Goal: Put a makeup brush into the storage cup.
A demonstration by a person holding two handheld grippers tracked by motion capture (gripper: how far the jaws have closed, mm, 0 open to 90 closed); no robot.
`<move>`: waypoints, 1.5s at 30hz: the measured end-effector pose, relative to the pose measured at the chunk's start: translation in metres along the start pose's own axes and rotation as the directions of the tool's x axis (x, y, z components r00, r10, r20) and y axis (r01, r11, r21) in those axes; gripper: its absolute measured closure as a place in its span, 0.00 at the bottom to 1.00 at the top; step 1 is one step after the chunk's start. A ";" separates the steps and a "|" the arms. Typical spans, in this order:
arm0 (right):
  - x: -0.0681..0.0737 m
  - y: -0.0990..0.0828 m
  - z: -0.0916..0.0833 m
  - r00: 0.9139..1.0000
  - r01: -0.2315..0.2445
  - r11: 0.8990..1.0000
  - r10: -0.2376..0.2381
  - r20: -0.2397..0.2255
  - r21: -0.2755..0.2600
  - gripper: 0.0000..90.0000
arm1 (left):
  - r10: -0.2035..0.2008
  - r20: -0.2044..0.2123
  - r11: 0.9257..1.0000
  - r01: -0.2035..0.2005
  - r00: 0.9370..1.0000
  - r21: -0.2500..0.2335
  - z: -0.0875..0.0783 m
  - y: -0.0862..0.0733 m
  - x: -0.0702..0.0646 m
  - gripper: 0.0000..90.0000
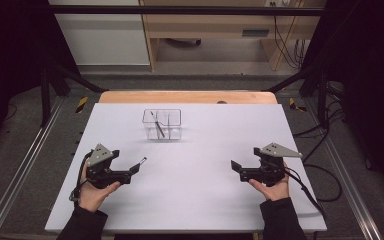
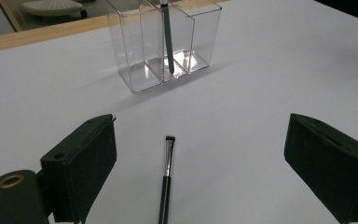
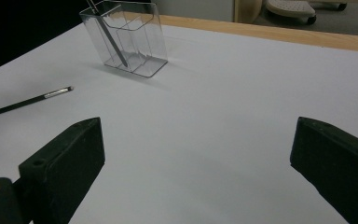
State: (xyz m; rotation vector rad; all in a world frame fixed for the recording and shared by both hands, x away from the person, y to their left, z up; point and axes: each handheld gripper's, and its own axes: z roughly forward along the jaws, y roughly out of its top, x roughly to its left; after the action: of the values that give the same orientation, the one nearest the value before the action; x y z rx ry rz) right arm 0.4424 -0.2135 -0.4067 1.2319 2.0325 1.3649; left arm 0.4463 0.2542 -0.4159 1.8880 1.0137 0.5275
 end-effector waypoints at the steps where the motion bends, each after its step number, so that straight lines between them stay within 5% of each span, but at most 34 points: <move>1: 0.000 0.000 0.000 1.000 0.002 1.000 -0.002 0.002 0.002 0.04 | 0.002 0.001 1.000 -0.002 1.000 0.010 0.001 0.000 0.001 0.09; 9: 0.000 -0.001 0.002 1.000 0.007 1.000 -0.007 0.002 0.016 0.04 | 0.031 -0.007 0.994 -0.030 1.000 0.107 0.009 -0.004 0.007 0.11; 23: 0.001 -0.002 0.003 1.000 0.008 1.000 -0.007 -0.005 0.030 0.04 | 0.072 -0.019 0.968 -0.065 0.997 0.242 0.029 -0.010 0.015 0.19; 36: 0.002 -0.002 0.005 1.000 0.005 0.999 -0.005 -0.005 0.036 0.04 | 0.148 -0.002 0.912 -0.136 0.989 0.386 0.052 -0.012 0.015 0.41; 39: 0.002 -0.002 0.006 1.000 0.003 0.999 -0.003 -0.005 0.040 0.04 | 0.147 0.012 0.905 -0.140 0.989 0.402 0.054 -0.012 0.016 0.48; 41: 0.002 -0.002 0.006 1.000 0.004 0.999 -0.004 -0.004 0.042 0.04 | 0.164 0.010 0.889 -0.152 0.986 0.431 0.054 -0.012 0.017 0.51; 45: 0.001 -0.002 0.005 1.000 0.007 0.999 -0.007 -0.002 0.042 0.04 | 0.172 0.025 0.874 -0.164 0.985 0.458 0.055 -0.007 0.018 0.56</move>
State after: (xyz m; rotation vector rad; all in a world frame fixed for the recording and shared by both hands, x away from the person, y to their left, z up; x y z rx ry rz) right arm 0.4446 -0.2100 -0.4105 1.2407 2.0744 1.3273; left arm 0.4919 0.2427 -0.4506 2.4143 1.0561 0.4253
